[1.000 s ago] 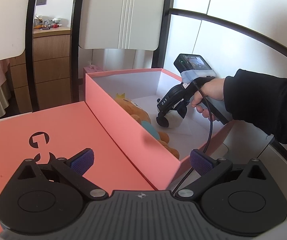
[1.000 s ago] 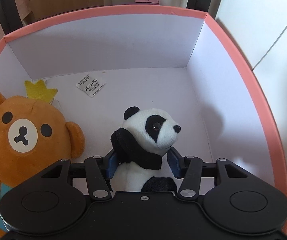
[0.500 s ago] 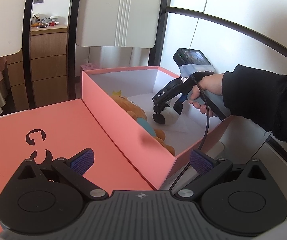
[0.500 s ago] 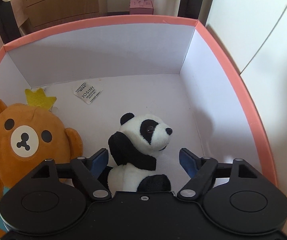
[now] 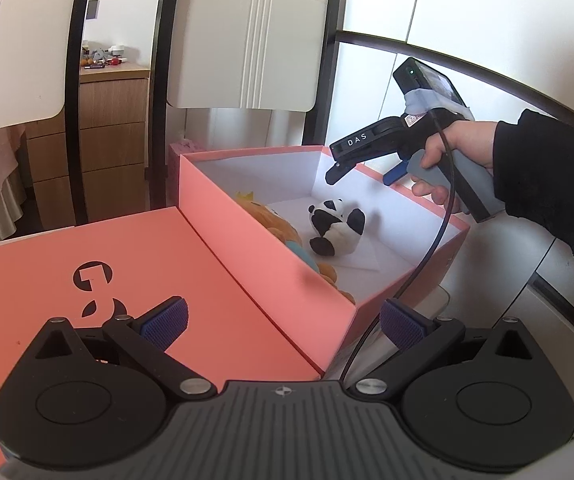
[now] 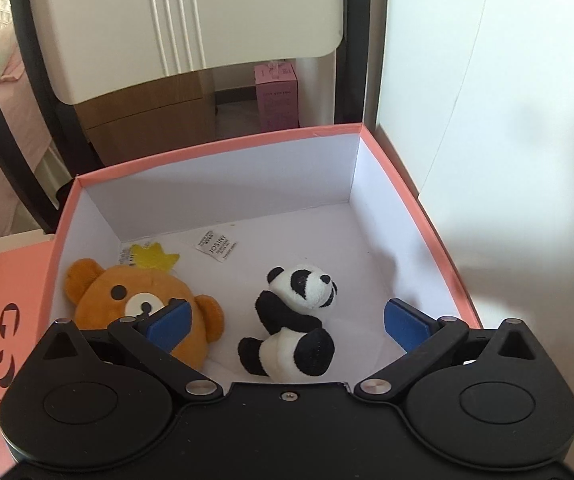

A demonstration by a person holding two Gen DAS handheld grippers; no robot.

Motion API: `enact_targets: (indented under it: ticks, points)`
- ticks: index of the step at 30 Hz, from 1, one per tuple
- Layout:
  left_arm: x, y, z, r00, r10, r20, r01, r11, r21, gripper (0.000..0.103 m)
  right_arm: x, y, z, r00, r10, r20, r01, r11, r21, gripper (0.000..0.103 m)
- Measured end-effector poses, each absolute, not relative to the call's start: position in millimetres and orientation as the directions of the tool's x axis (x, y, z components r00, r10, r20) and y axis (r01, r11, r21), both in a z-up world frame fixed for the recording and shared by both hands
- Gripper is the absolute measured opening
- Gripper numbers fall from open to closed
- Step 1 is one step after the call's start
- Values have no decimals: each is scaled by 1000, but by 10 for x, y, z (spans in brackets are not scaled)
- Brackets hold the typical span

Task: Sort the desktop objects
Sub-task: 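Withdraw the right gripper from the box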

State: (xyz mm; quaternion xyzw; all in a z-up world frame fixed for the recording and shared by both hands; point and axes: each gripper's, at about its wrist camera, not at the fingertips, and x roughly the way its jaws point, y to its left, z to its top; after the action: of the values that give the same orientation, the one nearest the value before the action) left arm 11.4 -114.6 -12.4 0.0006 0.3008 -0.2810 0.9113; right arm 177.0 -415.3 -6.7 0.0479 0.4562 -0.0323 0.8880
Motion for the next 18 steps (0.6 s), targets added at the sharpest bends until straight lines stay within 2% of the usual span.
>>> enact_targets:
  ticks: [18]
  points:
    - [-29,-614,-59,758,-401,-515,402,908,-117,103,1659,-3318,507,683,62,-727,-20,998,66,102]
